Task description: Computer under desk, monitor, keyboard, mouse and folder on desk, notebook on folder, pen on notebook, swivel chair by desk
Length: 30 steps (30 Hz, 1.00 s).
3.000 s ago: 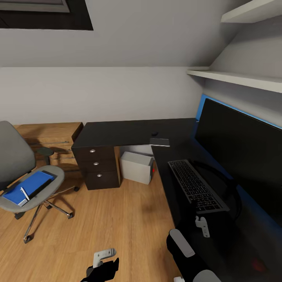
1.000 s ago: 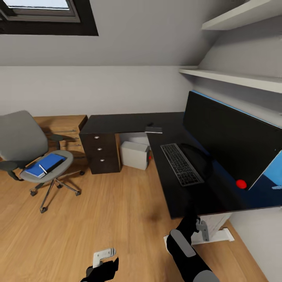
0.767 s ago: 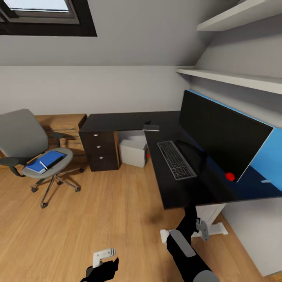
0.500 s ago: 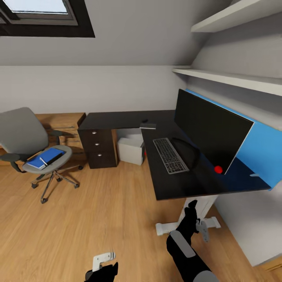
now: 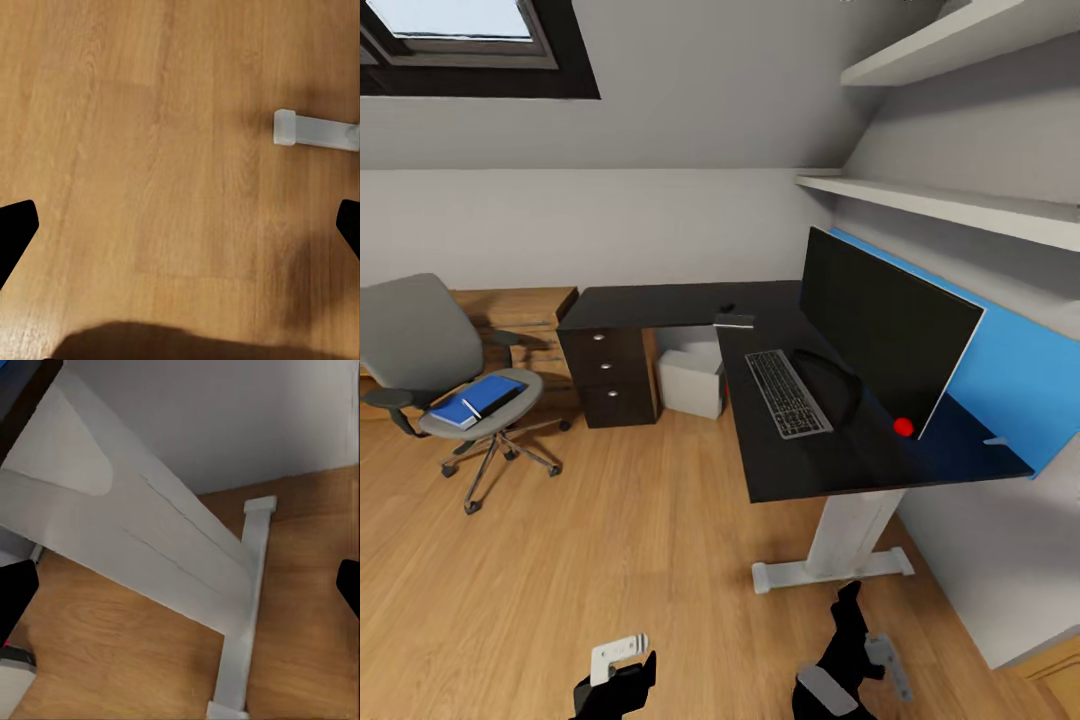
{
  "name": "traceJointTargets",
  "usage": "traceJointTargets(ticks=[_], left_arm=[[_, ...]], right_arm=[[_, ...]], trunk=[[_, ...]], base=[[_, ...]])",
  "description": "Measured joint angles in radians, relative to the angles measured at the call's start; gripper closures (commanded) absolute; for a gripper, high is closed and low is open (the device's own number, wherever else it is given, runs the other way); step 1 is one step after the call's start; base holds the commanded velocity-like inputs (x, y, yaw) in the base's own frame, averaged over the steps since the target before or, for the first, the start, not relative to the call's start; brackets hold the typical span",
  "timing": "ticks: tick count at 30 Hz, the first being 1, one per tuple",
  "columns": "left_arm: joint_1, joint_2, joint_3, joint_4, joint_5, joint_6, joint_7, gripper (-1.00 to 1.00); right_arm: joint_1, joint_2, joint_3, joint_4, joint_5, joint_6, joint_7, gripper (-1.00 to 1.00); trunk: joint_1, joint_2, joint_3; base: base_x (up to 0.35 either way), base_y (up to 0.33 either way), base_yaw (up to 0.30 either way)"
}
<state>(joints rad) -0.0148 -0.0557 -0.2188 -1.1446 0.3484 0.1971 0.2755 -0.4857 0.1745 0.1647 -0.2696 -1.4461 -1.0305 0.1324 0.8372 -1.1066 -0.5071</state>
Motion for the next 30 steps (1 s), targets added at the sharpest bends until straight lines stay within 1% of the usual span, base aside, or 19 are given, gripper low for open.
traceJointTargets(ticks=[1,4,5,7,8,11,12,13,15,18,19,21,22,23,25,27,29,30], left_arm=[[0.0,0.0,0.0,0.001,0.0,-0.001,0.0,-1.0],[0.0,-0.001,0.001,0.016,0.001,-0.002,0.001,-1.0],[0.0,-0.001,0.001,0.034,0.002,-0.003,0.001,-1.0],[0.0,-0.001,0.001,0.057,0.002,-0.003,0.001,-1.0],[0.0,-0.001,0.001,0.085,0.002,-0.003,0.001,-1.0],[0.0,-0.001,0.001,0.136,0.001,-0.004,0.001,-1.0],[0.0,0.0,0.001,0.169,0.001,-0.005,0.001,-1.0],[0.0,0.0,0.001,0.186,0.001,-0.005,0.0,-1.0],[0.0,0.001,0.002,0.231,0.001,-0.006,0.0,-1.0],[0.0,0.007,0.003,0.28,0.0,-0.01,0.0,-1.0],[0.0,0.012,0.004,0.313,0.0,-0.025,-0.001,-1.0],[0.0,0.019,0.004,0.352,0.001,-0.052,-0.002,-1.0],[0.0,0.028,0.004,0.408,0.002,-0.111,-0.003,-1.0],[0.0,0.031,0.003,0.438,0.002,-0.157,-0.003,-1.0],[0.0,0.035,0.004,0.469,-0.002,-0.223,0.001,-1.0],[0.001,0.037,0.005,0.477,-0.002,-0.241,0.006,-1.0],[0.001,0.04,0.005,0.486,-0.002,-0.261,0.013,-1.0],[0.001,0.041,0.005,0.489,-0.002,-0.267,0.015,-1.0]], right_arm=[[0.001,-0.003,0.0,0.014,0.005,0.0,0.0,-1.0],[0.003,-0.034,0.0,0.09,0.018,0.003,0.0,-1.0],[0.004,-0.05,0.001,0.137,0.03,0.005,0.003,-1.0],[0.004,-0.064,0.01,0.186,0.058,0.005,0.01,-1.0],[0.004,-0.076,0.013,0.223,0.083,0.006,0.017,-1.0],[0.006,-0.095,0.022,0.256,0.127,0.009,0.024,-1.0],[0.012,-0.107,0.022,0.268,0.151,0.016,0.026,-1.0],[0.016,-0.112,0.025,0.273,0.164,0.022,0.027,-1.0],[0.031,-0.123,0.024,0.28,0.195,0.048,0.03,-1.0],[0.041,-0.134,0.029,0.284,0.228,0.083,0.031,-1.0],[0.044,-0.139,0.031,0.285,0.25,0.106,0.028,-1.0],[0.047,-0.144,0.033,0.286,0.272,0.129,0.024,-1.0],[0.049,-0.15,0.034,0.287,0.292,0.158,0.019,-1.0],[0.05,-0.155,0.035,0.287,0.301,0.178,0.017,-1.0],[0.05,-0.162,0.037,0.287,0.31,0.219,0.015,-1.0],[0.05,-0.168,0.038,0.287,0.313,0.242,0.015,-1.0],[0.051,-0.193,0.044,0.286,0.323,0.294,0.015,-1.0],[0.051,-0.208,0.054,0.286,0.335,0.33,0.014,-1.0]], trunk=[[-0.004,0.007,0.003],[-0.015,0.028,0.013],[-0.019,0.035,0.016],[-0.027,0.049,0.022],[-0.031,0.056,0.025],[-0.042,0.077,0.035],[-0.046,0.084,0.038],[-0.05,0.091,0.041],[-0.058,0.105,0.047],[-0.069,0.126,0.056],[-0.073,0.133,0.06],[-0.081,0.147,0.066],[-0.084,0.154,0.069],[-0.088,0.161,0.072],[-0.096,0.175,0.078],[-0.104,0.189,0.085],[-0.111,0.203,0.091],[-0.115,0.21,0.094]], base=[[-0.001,-0.001,0.0],[0.0,0.0,0.0],[0.0,0.0,0.0],[0.0,0.0,0.0],[0.0,0.0,0.0],[0.0,0.0,0.0],[0.0,0.0,0.0],[0.0,0.0,0.0],[0.0,0.0,0.0],[0.0,0.0,0.0],[0.0,0.0,0.0],[0.0,0.0,0.0],[0.0,0.0,0.0],[0.0,0.0,0.0],[0.0,0.0,0.0],[0.0,0.0,0.0],[0.0,0.0,0.0],[0.0,0.0,0.0]])
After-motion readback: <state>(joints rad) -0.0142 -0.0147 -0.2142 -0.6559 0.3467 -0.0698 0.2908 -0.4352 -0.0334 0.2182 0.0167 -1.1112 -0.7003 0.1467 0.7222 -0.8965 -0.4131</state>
